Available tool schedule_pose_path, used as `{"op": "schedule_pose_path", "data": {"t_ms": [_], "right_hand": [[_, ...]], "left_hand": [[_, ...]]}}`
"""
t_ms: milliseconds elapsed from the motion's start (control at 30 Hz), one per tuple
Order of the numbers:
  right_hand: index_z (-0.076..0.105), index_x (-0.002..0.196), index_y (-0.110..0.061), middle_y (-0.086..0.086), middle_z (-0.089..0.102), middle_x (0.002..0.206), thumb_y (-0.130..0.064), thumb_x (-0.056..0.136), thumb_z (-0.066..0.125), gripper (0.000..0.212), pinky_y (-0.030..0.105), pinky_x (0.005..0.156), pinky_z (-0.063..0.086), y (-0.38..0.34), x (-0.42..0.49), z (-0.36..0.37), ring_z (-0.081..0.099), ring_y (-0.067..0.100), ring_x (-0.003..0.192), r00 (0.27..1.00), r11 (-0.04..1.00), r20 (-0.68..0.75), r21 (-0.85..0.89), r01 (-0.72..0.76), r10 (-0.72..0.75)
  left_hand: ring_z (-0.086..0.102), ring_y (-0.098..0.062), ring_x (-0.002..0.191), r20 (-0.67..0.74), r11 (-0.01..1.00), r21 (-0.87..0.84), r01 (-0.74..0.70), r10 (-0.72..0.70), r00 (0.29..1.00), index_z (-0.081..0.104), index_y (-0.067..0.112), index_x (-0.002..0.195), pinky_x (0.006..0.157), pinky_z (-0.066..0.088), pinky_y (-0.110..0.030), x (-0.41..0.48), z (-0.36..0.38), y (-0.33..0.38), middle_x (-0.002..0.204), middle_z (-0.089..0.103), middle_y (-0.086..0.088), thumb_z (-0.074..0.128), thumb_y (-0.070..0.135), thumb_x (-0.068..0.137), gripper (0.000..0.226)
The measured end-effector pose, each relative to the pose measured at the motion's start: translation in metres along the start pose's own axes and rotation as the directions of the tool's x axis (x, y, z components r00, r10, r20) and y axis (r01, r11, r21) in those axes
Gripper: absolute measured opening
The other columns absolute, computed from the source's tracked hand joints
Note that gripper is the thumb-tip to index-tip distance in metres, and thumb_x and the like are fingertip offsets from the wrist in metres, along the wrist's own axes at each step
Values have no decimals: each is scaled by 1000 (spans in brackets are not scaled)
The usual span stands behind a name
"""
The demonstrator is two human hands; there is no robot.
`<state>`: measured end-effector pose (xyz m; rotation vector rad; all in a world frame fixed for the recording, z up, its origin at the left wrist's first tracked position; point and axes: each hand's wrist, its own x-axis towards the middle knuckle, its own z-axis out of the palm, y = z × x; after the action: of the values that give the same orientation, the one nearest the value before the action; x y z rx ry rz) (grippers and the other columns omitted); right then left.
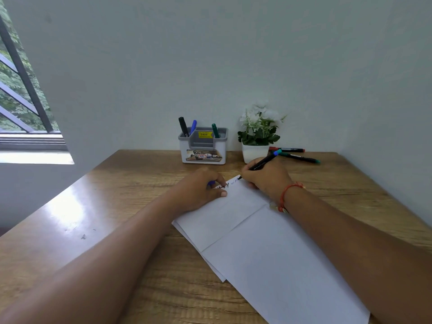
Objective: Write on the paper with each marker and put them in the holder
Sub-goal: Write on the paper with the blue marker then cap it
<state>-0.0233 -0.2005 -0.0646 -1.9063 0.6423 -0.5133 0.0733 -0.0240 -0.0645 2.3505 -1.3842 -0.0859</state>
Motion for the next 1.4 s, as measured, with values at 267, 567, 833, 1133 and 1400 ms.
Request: {"op": "schedule_pose_path", "data": {"t_ms": [267,567,833,1133,1400], "right_hand": [[54,71,-11,0,56,51,-10,79,59,10,32,63,50,0,3,2,59,19,53,1000,999,-16,24,-22,22],[51,75,-13,1,56,59,-4,82,56,12,30,57,48,-2,-2,-1,59,17,48,999,993,9,116,-35,34],[54,76,-10,1,55,55,-1,86,56,14,14,39,41,-4,-6,-2,52,3,34,1000,999,0,34,-18,18],[57,79,-10,4,59,62,0,87,55,13,26,57,50,-2,-4,-1,61,15,49,999,993,4,112,-41,41],[54,71,-13,-2,58,50,-9,84,59,14,16,43,41,-4,-6,-2,52,1,34,996,999,-89,-32,-11,8]], "left_hand": [[55,-14,96,5,1000,-1,6,-6,1000,65,28,119,88,50,-32,-1,0,0,112,59,1,65,41,91,31],[56,-18,94,8,1000,5,0,0,1000,66,25,120,84,49,-33,-1,-2,4,108,60,-1,66,39,92,31],[56,-16,94,6,1000,8,1,-1,1000,66,26,119,86,50,-33,-1,-1,1,109,60,0,66,41,91,32],[57,-17,94,2,1000,4,-1,1,1000,66,24,120,85,50,-33,-1,-1,1,109,61,0,66,40,91,33],[57,-13,94,4,1000,-4,-8,8,1000,67,26,119,85,51,-31,0,0,-1,110,61,2,66,41,91,31]]}}
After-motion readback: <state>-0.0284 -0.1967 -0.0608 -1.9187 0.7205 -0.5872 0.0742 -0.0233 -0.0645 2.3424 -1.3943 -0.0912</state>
